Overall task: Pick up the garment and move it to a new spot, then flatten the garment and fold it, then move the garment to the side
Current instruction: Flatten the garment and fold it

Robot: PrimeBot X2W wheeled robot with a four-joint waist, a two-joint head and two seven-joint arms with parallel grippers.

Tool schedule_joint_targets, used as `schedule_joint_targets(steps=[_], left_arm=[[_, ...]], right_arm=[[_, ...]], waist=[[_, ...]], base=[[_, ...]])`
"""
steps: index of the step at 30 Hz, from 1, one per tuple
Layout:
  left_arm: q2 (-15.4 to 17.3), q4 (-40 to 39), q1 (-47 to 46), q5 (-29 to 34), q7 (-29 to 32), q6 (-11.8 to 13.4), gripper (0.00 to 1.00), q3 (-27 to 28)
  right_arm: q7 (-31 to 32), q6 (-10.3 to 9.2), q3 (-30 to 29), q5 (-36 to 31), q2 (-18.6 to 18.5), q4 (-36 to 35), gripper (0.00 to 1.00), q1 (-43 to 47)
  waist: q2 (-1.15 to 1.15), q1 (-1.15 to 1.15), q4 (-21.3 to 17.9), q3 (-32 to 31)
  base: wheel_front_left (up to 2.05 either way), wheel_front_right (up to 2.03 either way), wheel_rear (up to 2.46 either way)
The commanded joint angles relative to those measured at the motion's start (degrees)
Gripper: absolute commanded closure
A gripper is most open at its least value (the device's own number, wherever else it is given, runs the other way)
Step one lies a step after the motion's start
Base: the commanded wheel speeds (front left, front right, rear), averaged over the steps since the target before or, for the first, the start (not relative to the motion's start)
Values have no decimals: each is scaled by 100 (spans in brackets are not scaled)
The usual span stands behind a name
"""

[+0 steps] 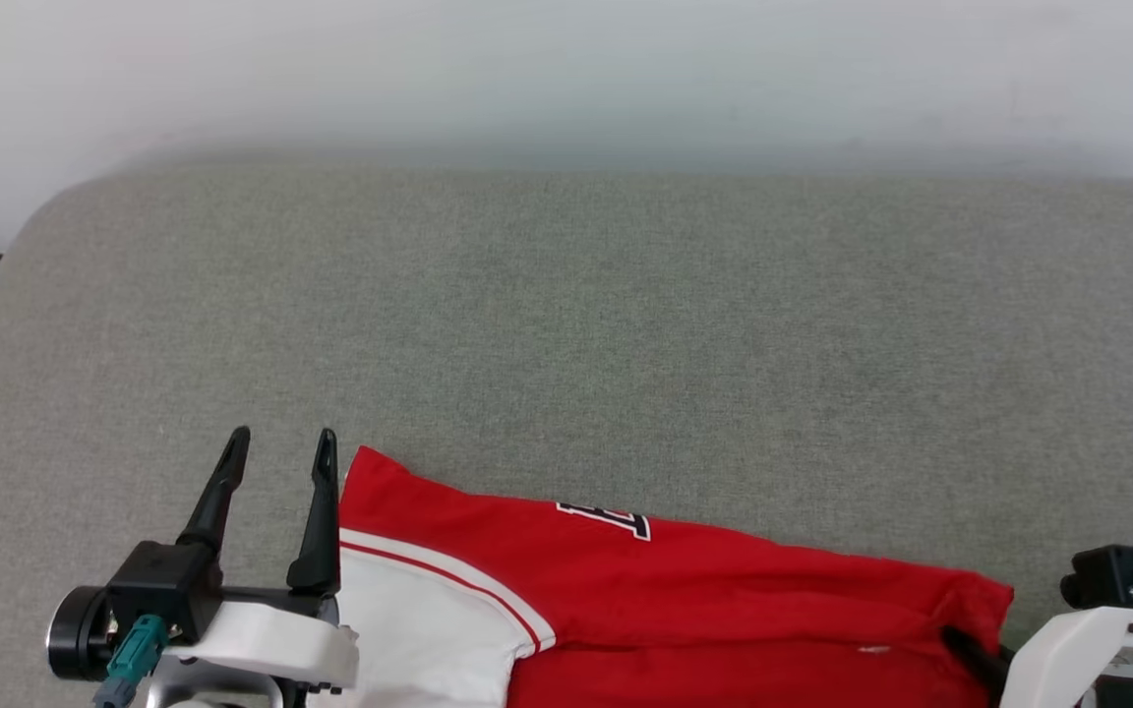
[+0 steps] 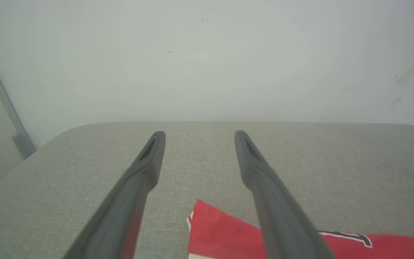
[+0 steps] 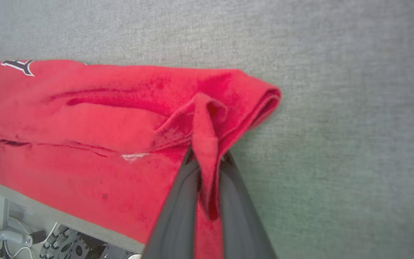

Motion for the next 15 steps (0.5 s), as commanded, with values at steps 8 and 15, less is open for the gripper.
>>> schedule_joint_targets(steps=[8, 15], left_arm=[[109, -87, 191, 73, 146, 154, 0, -21], [97, -118, 224, 85, 181, 189, 0, -71]], right_arm=[[208, -5, -702, -55, -260, -168, 100, 97], [438, -5, -1519, -73, -328, -204, 100, 137]], waist=[[0, 0, -204, -249], [0, 0, -268, -336]], base=[[0, 0, 0], [0, 0, 0]])
